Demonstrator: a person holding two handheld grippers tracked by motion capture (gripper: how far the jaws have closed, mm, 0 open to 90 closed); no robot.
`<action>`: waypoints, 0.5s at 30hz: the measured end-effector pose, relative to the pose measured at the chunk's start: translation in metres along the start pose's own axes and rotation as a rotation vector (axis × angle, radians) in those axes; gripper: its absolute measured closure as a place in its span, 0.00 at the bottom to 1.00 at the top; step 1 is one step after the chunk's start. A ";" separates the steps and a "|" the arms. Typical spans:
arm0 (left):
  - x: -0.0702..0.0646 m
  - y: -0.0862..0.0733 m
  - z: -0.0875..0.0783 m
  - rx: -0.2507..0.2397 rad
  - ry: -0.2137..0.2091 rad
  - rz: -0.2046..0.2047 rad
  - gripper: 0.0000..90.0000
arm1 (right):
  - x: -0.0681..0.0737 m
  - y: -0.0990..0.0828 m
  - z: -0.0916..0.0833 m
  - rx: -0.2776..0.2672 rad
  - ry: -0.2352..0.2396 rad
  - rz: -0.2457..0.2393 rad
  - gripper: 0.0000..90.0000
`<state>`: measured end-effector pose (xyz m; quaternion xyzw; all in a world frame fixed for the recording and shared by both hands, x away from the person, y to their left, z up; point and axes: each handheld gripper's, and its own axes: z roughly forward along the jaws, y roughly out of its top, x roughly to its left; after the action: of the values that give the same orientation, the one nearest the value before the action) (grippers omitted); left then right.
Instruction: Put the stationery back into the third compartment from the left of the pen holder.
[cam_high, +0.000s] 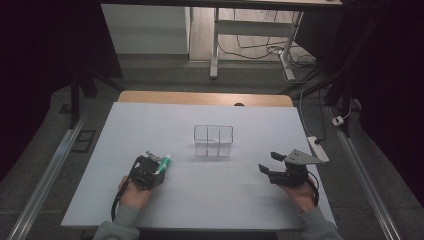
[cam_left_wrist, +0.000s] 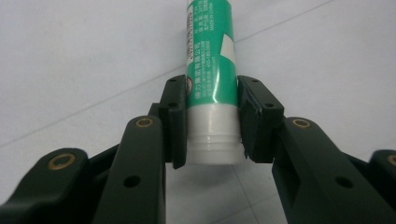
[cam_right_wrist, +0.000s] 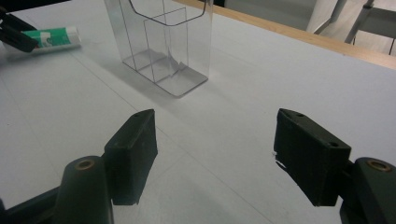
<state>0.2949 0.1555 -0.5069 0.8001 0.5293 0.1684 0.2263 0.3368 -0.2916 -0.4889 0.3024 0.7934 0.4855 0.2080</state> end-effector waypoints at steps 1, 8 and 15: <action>0.002 0.001 -0.003 -0.011 -0.025 0.010 0.72 | 0.000 0.000 0.000 0.002 0.001 -0.003 0.33; 0.012 0.003 -0.010 -0.067 -0.182 0.063 0.72 | 0.003 0.000 0.000 0.006 0.005 -0.023 0.33; 0.018 0.015 -0.009 -0.088 -0.249 0.141 0.72 | 0.008 0.000 0.001 0.000 0.022 -0.050 0.33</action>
<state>0.3089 0.1691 -0.4907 0.8394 0.4316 0.1065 0.3128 0.3320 -0.2856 -0.4896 0.2770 0.8031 0.4833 0.2115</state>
